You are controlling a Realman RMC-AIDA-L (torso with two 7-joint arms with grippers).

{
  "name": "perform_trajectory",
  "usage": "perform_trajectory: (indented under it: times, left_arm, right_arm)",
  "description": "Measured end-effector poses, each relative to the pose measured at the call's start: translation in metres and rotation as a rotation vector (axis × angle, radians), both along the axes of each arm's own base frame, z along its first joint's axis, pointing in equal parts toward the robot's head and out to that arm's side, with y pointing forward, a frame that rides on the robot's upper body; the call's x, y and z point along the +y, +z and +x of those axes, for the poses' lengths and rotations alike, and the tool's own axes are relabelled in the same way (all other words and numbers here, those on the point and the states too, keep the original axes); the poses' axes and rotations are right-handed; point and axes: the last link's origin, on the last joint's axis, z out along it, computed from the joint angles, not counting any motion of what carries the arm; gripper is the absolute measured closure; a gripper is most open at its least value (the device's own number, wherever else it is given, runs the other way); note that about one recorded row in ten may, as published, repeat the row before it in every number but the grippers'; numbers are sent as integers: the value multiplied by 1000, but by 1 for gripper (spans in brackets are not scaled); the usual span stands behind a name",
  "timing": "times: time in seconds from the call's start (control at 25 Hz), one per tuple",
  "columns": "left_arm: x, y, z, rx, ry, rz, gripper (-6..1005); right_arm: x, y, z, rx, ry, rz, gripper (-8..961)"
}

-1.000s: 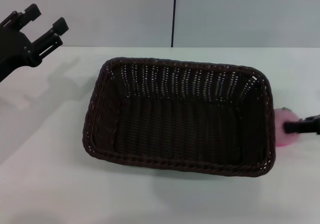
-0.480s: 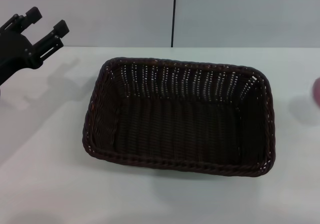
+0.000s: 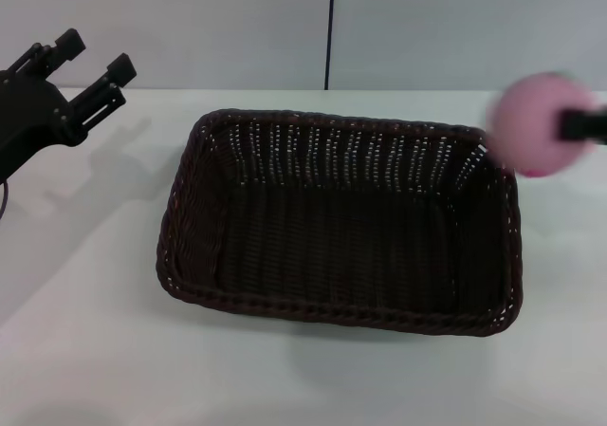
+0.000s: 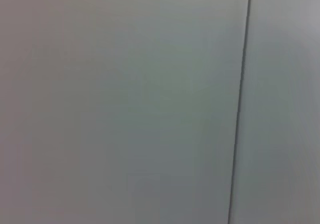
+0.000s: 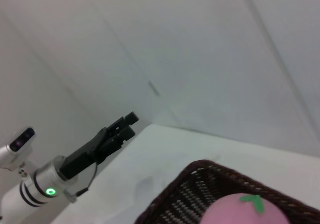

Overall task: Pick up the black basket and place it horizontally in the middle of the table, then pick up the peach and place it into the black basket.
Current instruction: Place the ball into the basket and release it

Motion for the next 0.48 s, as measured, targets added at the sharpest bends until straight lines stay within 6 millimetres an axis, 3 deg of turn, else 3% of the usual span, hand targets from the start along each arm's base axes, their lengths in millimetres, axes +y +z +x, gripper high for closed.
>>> perform_trajectory:
  times: [0.08, 0.28, 0.48]
  left_arm:
    - [-2, 0, -1, -17, -2, -1, 243]
    - [-9, 1, -6, -40, 12, 5, 242]
    - [-16, 4, -14, -66, 38, 19, 242]
  right_arm:
    - [18, -28, -2, 41, 22, -60, 800]
    - [29, -44, -5, 80, 57, -107, 706]
    - [26, -39, 3, 89, 48, -67, 569]
